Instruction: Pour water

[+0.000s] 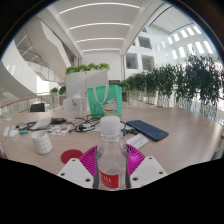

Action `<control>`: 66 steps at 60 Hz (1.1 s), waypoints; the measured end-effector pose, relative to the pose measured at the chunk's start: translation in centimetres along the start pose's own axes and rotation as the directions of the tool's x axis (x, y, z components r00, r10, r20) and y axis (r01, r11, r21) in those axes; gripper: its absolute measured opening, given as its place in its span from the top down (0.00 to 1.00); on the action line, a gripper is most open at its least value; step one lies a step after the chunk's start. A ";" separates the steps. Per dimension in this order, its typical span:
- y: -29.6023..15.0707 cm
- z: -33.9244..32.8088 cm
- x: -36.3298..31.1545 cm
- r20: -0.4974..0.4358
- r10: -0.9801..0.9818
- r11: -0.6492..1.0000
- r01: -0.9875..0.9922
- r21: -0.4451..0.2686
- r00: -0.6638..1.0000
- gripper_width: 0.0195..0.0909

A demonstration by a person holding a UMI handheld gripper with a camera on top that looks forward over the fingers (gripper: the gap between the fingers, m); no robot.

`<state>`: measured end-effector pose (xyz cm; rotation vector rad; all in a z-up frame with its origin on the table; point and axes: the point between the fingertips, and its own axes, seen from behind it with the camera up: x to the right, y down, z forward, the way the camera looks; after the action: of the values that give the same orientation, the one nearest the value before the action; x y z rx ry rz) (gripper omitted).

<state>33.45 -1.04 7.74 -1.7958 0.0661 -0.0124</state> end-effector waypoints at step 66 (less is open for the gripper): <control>-11.4 10.0 -23.1 0.131 -0.635 -0.772 0.633 -0.062 -0.761 0.81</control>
<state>11.30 12.47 17.23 -0.9661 -2.0682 -1.6954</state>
